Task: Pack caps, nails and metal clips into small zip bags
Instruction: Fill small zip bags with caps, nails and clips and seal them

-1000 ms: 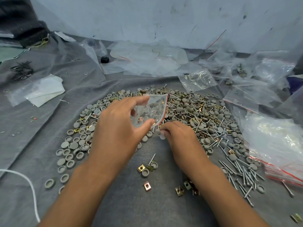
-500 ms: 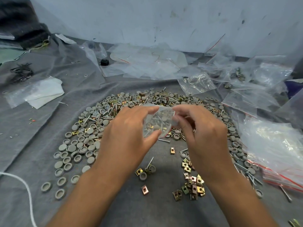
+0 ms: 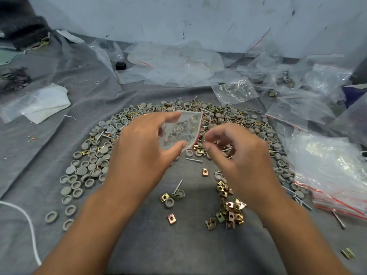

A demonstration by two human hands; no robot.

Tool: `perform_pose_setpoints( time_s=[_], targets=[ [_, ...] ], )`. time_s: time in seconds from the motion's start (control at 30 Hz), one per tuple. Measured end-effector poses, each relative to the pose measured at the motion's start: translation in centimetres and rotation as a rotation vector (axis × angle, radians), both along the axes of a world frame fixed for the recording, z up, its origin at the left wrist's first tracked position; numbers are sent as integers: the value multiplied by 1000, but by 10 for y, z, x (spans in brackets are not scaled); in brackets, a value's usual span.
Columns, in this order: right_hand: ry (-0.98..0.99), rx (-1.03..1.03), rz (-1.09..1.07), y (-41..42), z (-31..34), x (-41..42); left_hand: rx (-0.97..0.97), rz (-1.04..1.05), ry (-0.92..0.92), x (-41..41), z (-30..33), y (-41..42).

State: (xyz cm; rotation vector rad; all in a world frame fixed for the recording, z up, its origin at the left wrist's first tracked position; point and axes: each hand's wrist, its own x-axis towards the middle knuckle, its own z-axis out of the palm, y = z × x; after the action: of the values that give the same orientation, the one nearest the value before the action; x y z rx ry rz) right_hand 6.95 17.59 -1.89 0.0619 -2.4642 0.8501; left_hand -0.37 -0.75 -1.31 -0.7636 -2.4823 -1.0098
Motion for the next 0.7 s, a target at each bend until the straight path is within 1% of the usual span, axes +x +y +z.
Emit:
perform_pose_setpoints(
  time_s=[0.03,0.07,0.1,0.13,0.23,0.33,0.43,0.5,0.6,0.7],
  targets=[
    [-158,13,66,3,-3,2,0,3,2,-1,0,0],
    [-295,86,136,3,-8,3,0,3,5,-1,-1,-1],
    [-389,180,196,1,-13,3,1,1,7,-1,-1,0],
    [-435,247,245,-4,-19,3,1,-3,8,0,-1,0],
    [-496,287,322,-17,-27,-1,0,-3,10,1,-1,2],
    [-557,283,330,-18,-28,-3,1,-1,3,2,0,2],
    [-589,161,253,2,-15,3,-7,-6,2,3,1,1],
    [-684,122,276,19,-5,12,-17,-9,-2,3,1,0],
    [-869,232,361,24,-3,24,-36,-24,-10,4,1,0],
    [-884,342,410,8,-12,28,-35,-32,-13,5,2,1]
  ],
)
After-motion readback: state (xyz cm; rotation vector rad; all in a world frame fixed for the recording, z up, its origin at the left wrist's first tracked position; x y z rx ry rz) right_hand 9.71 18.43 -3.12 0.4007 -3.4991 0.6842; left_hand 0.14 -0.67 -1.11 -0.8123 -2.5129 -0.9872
